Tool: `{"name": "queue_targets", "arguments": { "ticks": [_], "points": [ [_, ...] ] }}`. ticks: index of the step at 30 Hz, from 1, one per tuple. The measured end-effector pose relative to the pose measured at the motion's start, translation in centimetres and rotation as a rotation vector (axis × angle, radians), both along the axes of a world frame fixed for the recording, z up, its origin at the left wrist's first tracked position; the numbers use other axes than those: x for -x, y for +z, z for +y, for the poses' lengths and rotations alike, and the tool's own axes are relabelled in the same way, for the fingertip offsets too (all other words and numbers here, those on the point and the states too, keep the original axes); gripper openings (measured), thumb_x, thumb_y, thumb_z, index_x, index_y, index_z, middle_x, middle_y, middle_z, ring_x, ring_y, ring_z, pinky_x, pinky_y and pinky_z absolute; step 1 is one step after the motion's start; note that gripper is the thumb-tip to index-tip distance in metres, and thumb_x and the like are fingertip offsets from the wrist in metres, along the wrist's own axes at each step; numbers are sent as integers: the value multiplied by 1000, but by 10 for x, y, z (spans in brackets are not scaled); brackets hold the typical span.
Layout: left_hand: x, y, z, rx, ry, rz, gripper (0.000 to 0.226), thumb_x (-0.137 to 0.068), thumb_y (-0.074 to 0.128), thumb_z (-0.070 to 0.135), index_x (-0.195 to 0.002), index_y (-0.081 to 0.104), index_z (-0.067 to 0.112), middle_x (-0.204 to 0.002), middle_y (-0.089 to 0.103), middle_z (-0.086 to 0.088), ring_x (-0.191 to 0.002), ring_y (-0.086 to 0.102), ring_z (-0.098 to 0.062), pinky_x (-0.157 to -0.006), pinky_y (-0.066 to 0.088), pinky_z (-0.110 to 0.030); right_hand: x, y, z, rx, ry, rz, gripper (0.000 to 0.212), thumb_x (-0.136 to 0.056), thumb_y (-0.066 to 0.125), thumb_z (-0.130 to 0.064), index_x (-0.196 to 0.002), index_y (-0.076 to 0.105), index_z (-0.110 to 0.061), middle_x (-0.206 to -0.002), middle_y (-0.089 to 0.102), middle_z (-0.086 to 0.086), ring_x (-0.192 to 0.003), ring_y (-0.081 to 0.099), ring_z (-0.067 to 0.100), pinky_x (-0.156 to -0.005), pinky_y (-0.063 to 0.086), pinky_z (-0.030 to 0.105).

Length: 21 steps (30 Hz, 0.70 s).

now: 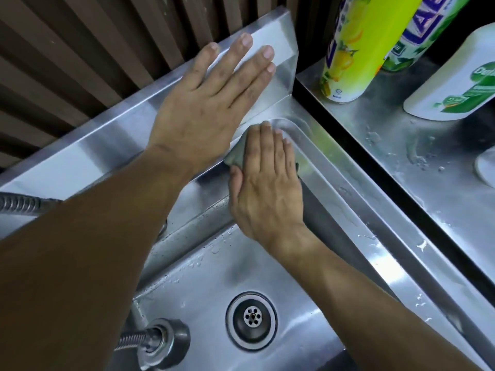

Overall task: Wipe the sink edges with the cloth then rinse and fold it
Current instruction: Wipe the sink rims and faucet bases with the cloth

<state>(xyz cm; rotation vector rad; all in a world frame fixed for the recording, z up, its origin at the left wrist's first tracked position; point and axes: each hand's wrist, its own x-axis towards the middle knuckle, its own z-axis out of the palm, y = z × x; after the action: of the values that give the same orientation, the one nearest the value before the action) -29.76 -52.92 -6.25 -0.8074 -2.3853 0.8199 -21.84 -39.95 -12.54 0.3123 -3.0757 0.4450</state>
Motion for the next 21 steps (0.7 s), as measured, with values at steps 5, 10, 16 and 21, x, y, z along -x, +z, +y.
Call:
{"name": "queue_targets", "arguments": {
  "ticks": [5, 10, 16, 21],
  "points": [
    [-3, -4, 4, 7, 36, 13, 63, -109, 25, 20, -163, -5, 7, -173, 3, -9, -158, 12, -33, -125, 9, -49, 28, 4, -3, -56, -157, -6, 71, -106, 20, -35, -160, 1, 6, -169, -1, 28, -158, 0, 39, -129, -2, 48],
    [-4, 2, 8, -51, 82, -137, 62, -111, 21, 29, -164, -5, 12, -173, -3, -6, -159, 1, -31, -126, -1, -48, 59, 11, -9, -59, -305, -57, 74, -104, 21, -36, -158, 0, 10, -167, -1, 33, -157, 2, 45, -129, 4, 52],
    [8, 28, -10, 2, -66, -205, 58, -110, 16, 28, -165, 5, 12, -173, 6, -7, -158, 8, -33, -118, 20, -48, 4, 9, -52, 41, -125, -82, 77, -107, 15, -42, -156, -10, 13, -165, -13, 36, -156, -8, 48, -127, 1, 55],
    [1, 25, -6, 150, -24, -144, 62, -112, 17, 30, -162, -9, 4, -172, -6, -15, -159, 0, -35, -127, 12, -47, -11, 6, -48, 32, 39, -59, 73, -110, 15, -41, -158, -7, 10, -166, -13, 31, -157, -9, 42, -129, -2, 51]
  ]
}}
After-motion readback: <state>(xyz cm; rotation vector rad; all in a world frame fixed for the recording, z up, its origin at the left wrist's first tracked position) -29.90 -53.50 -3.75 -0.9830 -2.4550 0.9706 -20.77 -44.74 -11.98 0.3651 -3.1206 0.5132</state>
